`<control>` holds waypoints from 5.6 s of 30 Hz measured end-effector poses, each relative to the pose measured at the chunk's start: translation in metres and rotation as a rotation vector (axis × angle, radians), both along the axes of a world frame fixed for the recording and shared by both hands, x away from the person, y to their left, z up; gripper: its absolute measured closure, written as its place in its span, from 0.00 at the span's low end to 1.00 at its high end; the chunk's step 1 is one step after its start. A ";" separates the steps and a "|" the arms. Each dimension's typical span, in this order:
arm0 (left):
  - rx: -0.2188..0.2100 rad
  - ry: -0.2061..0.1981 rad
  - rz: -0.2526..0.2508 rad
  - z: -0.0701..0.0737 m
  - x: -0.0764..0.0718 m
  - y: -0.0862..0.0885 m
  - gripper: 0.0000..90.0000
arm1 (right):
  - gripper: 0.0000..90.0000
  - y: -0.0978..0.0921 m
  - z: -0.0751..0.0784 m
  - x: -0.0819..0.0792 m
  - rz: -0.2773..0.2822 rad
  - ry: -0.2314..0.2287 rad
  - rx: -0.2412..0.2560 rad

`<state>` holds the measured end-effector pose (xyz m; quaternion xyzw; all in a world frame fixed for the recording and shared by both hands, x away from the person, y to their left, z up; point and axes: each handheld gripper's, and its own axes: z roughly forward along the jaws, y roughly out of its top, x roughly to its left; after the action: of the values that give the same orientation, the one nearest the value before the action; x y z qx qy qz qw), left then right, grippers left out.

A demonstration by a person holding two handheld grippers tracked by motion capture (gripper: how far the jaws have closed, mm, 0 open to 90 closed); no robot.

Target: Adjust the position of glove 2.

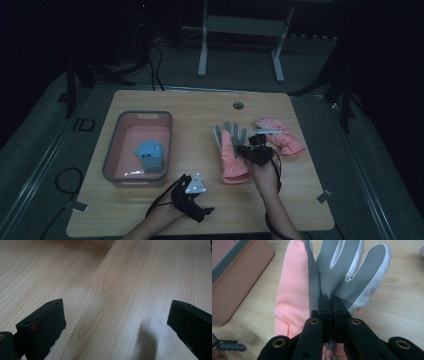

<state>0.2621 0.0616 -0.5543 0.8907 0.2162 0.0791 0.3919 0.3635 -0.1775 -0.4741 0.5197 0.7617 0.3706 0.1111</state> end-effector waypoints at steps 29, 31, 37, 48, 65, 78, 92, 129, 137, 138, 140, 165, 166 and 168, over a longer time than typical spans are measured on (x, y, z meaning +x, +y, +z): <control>-0.012 0.006 -0.028 -0.001 -0.004 -0.001 0.02 | 0.72 -0.026 -0.014 0.000 0.034 -0.090 -0.008; -0.011 0.007 -0.029 -0.001 -0.003 -0.001 0.02 | 0.72 -0.040 -0.013 0.001 0.058 -0.124 -0.022; -0.005 0.001 -0.022 -0.001 -0.003 -0.001 0.02 | 0.73 -0.081 -0.010 0.012 0.094 -0.146 -0.066; -0.014 -0.008 -0.023 -0.001 -0.004 0.000 0.02 | 0.70 -0.144 -0.002 0.057 0.097 -0.202 -0.155; -0.029 0.005 -0.016 -0.003 -0.002 0.001 0.02 | 0.69 -0.169 -0.044 0.121 0.131 -0.061 -0.143; -0.035 0.007 -0.014 -0.003 -0.002 0.002 0.02 | 0.99 -0.157 -0.029 0.100 -0.085 -0.069 -0.139; -0.035 0.012 -0.025 -0.003 -0.003 0.001 0.02 | 0.99 -0.138 0.018 0.024 -0.335 -0.104 -0.116; -0.023 0.001 -0.047 -0.004 -0.004 -0.001 0.02 | 0.66 -0.143 -0.009 0.007 -0.015 -0.098 -0.144; -0.026 -0.008 -0.037 -0.004 -0.004 -0.001 0.02 | 0.66 -0.150 -0.003 0.020 0.093 -0.049 -0.228; -0.028 -0.005 -0.034 -0.004 -0.004 0.000 0.02 | 0.65 -0.150 -0.005 0.022 0.103 -0.040 -0.223; -0.029 -0.005 -0.032 -0.004 -0.004 0.000 0.02 | 0.63 -0.149 -0.008 0.024 0.110 -0.021 -0.209; -0.020 -0.012 -0.033 -0.004 -0.005 -0.002 0.02 | 0.99 -0.120 -0.007 0.005 -0.028 -0.092 -0.202; -0.021 -0.011 -0.034 -0.003 -0.005 -0.002 0.02 | 0.99 -0.116 0.001 0.003 -0.040 -0.101 -0.209; -0.025 -0.012 -0.034 -0.003 -0.005 -0.001 0.02 | 0.99 -0.106 0.015 0.001 -0.050 -0.115 -0.205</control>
<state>0.2569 0.0603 -0.5576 0.8887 0.1999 0.0749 0.4058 0.3644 -0.2832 -0.4592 0.5024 0.7747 0.3173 0.2165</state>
